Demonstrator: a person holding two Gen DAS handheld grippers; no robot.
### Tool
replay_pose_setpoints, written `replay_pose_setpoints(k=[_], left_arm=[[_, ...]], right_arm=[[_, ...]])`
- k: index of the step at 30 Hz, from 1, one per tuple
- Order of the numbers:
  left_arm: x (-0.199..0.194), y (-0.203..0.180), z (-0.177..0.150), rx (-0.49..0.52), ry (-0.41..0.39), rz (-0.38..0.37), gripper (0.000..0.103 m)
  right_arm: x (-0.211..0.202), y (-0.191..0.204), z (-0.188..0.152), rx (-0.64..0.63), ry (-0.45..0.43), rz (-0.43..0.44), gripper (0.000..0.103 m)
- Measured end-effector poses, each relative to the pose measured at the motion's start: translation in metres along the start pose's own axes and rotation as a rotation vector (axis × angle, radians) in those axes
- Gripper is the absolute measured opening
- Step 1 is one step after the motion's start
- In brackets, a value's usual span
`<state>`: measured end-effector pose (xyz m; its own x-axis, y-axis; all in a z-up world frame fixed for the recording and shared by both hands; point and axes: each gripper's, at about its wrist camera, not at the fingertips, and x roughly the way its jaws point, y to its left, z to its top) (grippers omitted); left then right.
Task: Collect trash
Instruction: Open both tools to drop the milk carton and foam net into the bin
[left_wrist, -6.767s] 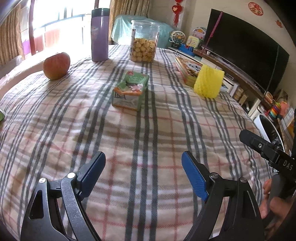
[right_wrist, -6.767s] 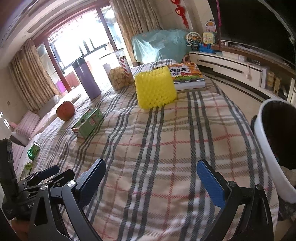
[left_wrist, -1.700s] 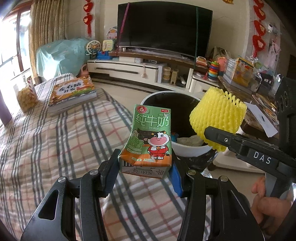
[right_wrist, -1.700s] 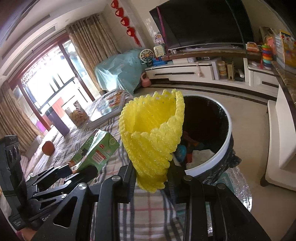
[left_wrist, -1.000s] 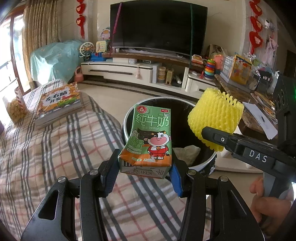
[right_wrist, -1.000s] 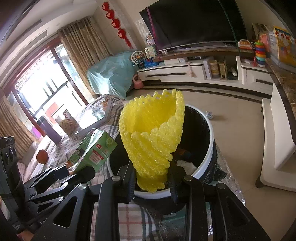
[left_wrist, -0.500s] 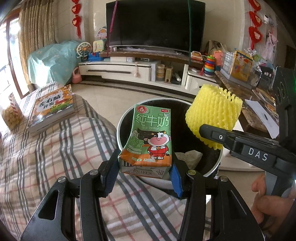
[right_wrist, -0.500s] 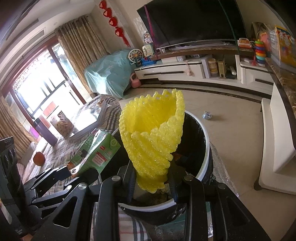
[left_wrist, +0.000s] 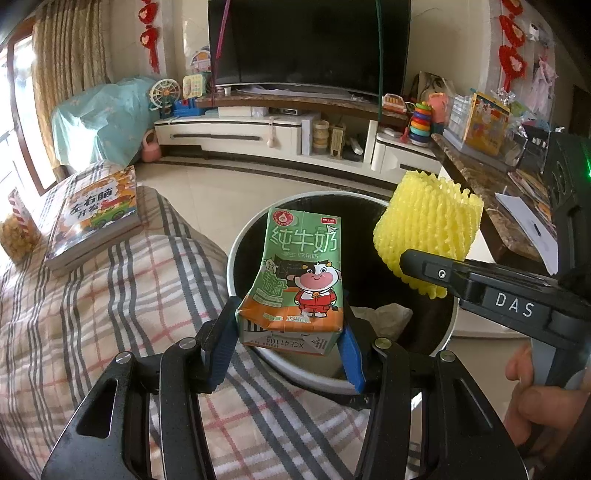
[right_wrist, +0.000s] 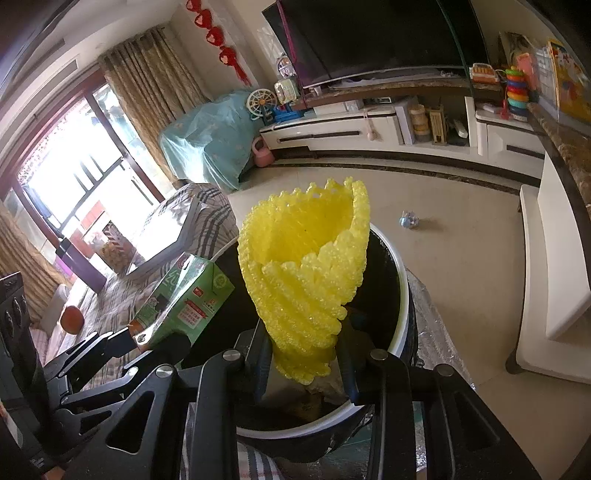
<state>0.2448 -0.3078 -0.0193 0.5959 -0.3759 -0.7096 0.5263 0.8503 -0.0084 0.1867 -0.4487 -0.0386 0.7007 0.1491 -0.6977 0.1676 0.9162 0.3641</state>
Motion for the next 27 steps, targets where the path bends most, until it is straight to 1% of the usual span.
replay_pose_setpoints(k=[21, 27], left_arm=[[0.0086, -0.0028, 0.0076, 0.012, 0.019, 0.006, 0.049], [0.0101, -0.0033, 0.0095, 0.008, 0.035, 0.001, 0.050]], right_arm=[[0.0061, -0.0014, 0.0074, -0.003, 0.019, -0.001, 0.033], [0.0063, -0.0012, 0.0101, -0.003, 0.023, 0.002, 0.034]])
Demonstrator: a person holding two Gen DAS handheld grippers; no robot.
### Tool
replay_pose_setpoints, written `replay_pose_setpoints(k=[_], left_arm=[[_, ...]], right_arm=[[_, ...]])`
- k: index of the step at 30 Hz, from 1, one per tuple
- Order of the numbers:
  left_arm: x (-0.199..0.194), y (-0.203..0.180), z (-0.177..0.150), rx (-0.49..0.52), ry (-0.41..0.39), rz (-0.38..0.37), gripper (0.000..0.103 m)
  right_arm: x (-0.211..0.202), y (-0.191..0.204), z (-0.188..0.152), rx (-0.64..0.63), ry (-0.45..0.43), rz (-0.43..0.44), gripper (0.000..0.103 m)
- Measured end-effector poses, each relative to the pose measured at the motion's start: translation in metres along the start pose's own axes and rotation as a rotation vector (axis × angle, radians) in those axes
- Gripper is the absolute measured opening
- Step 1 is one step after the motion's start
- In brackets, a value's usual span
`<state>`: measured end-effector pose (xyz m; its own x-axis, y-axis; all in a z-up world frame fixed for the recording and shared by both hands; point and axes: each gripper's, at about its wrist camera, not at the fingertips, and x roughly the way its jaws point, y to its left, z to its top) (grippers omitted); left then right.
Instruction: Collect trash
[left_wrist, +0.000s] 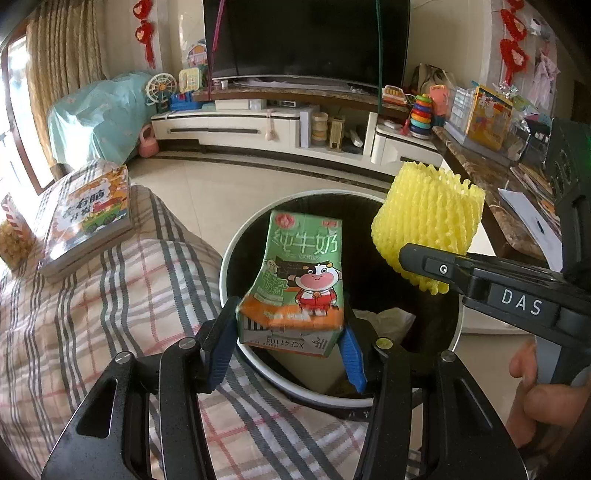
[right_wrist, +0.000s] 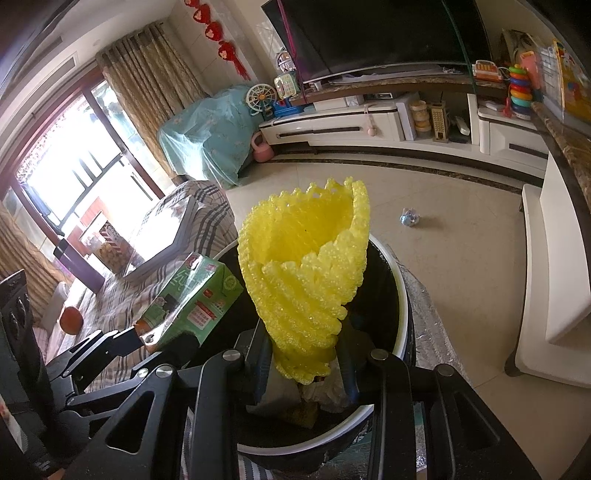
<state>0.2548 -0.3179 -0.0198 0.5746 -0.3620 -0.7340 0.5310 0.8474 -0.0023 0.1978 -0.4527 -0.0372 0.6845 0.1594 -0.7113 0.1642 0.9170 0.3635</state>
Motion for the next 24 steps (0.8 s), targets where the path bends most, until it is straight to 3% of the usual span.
replay_pose_setpoints(k=[1, 5, 11, 15, 24], left_arm=[[-0.001, 0.000, 0.000, 0.001, -0.001, 0.004, 0.051], [-0.010, 0.005, -0.003, -0.007, -0.017, 0.015, 0.062], [-0.030, 0.021, -0.018, -0.056, -0.041, 0.024, 0.066], [-0.046, 0.031, -0.036, -0.105, -0.049, 0.019, 0.068], [-0.084, 0.044, -0.083, -0.197, -0.090, 0.016, 0.075]], right_arm=[[0.000, 0.000, 0.000, 0.000, 0.002, 0.001, 0.035], [-0.004, -0.001, 0.001, 0.006, -0.003, 0.000, 0.056], [-0.017, 0.000, -0.003, 0.016, -0.031, -0.005, 0.065], [-0.030, 0.003, -0.013, 0.030, -0.062, 0.002, 0.076], [-0.060, 0.026, -0.054, 0.029, -0.131, 0.010, 0.082]])
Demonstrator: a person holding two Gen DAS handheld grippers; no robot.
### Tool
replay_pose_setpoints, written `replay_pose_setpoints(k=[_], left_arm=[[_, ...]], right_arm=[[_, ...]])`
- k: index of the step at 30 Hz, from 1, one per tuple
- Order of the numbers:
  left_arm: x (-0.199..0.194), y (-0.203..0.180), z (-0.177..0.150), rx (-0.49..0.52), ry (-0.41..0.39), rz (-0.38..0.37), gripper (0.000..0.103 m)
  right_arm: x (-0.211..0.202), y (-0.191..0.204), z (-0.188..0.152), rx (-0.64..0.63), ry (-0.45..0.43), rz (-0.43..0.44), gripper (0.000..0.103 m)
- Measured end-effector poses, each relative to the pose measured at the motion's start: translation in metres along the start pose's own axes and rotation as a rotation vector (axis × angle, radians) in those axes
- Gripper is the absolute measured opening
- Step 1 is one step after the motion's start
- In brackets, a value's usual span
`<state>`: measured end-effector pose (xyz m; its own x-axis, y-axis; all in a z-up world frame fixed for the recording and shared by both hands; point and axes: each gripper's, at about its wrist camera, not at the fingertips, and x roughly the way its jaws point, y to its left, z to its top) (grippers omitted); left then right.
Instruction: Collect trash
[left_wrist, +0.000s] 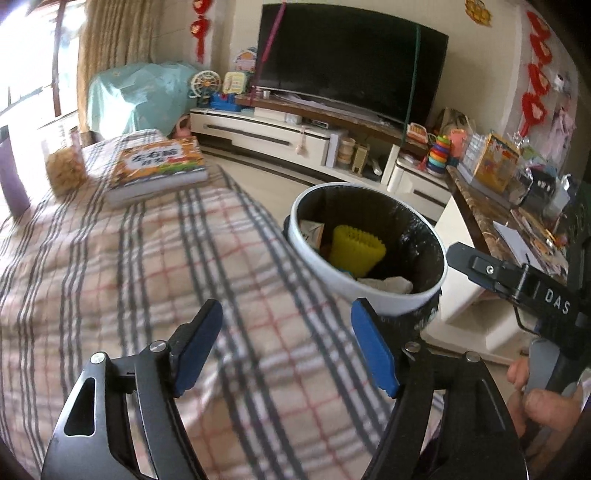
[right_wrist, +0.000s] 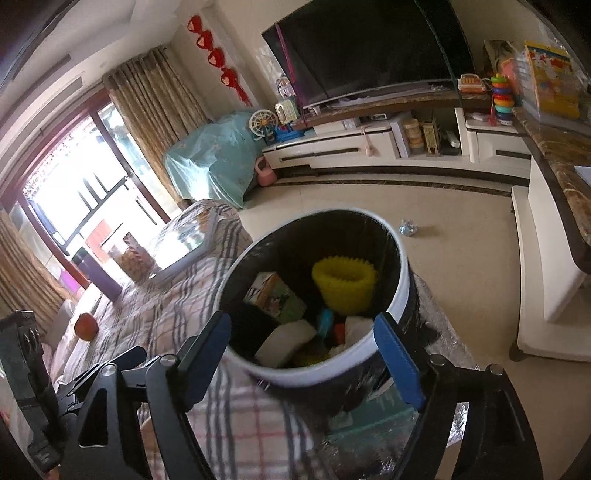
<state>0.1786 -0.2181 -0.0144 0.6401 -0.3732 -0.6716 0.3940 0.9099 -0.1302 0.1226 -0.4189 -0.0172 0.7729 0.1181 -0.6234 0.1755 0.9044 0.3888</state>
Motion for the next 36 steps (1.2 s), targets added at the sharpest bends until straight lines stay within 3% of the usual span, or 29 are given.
replay_pose_setpoints(k=[14, 17, 19, 21, 28, 36], left_arm=[[-0.063, 0.023, -0.045, -0.055, -0.113, 0.034, 0.078], [-0.083, 0.025, -0.051, -0.056, -0.187, 0.053, 0.087], [-0.096, 0.026, -0.056, -0.061, -0.241, 0.077, 0.101], [-0.107, 0.026, -0.063, -0.063, -0.293, 0.110, 0.103], [-0.122, 0.020, -0.087, -0.014, -0.385, 0.219, 0.103], [-0.129, 0.024, -0.099, 0.005, -0.418, 0.271, 0.103]], right_arm=[[-0.055, 0.041, -0.046, -0.085, -0.163, -0.043, 0.090], [-0.075, 0.055, -0.051, -0.144, -0.250, -0.071, 0.097], [-0.088, 0.062, -0.057, -0.180, -0.324, -0.092, 0.103], [-0.096, 0.066, -0.065, -0.209, -0.376, -0.110, 0.103], [-0.096, 0.061, -0.087, -0.216, -0.386, -0.134, 0.103], [-0.098, 0.059, -0.103, -0.210, -0.416, -0.141, 0.103]])
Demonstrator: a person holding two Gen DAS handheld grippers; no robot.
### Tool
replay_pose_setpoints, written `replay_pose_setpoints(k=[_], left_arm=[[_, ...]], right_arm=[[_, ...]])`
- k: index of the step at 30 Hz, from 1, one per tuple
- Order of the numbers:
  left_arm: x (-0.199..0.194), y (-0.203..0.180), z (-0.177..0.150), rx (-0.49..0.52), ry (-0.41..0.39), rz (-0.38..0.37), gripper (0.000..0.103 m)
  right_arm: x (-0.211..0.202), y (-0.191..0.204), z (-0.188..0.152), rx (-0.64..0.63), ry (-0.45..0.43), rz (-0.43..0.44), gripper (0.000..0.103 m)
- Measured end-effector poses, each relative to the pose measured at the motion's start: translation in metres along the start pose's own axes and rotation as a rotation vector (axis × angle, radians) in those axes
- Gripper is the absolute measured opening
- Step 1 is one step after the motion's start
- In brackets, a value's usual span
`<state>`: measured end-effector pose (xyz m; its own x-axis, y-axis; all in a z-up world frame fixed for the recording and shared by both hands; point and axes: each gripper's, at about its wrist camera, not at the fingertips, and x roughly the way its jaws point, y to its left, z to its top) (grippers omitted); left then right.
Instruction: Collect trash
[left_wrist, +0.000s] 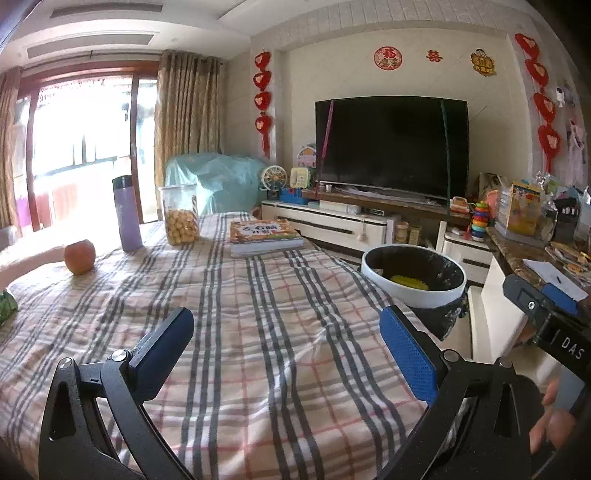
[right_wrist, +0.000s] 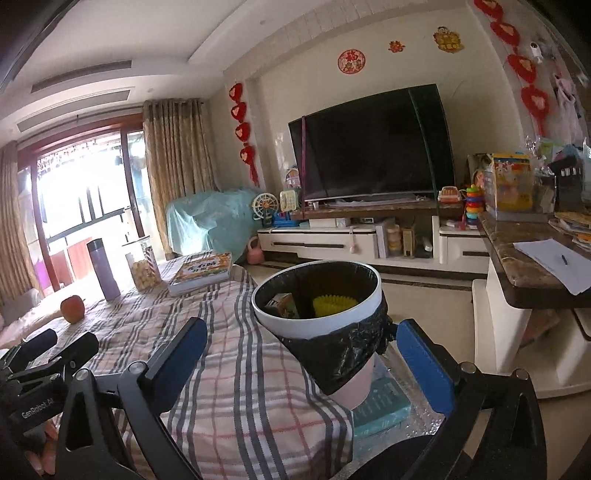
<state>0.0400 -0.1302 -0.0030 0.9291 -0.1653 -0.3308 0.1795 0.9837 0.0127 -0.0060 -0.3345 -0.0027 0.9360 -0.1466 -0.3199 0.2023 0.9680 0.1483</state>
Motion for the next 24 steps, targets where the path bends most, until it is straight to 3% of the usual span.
replay_pose_setpoints(k=[24], left_arm=[[-0.014, 0.007, -0.001, 0.006, -0.051, 0.037, 0.103]], right_arm=[[-0.012, 0.012, -0.001, -0.031, -0.037, 0.004, 0.103]])
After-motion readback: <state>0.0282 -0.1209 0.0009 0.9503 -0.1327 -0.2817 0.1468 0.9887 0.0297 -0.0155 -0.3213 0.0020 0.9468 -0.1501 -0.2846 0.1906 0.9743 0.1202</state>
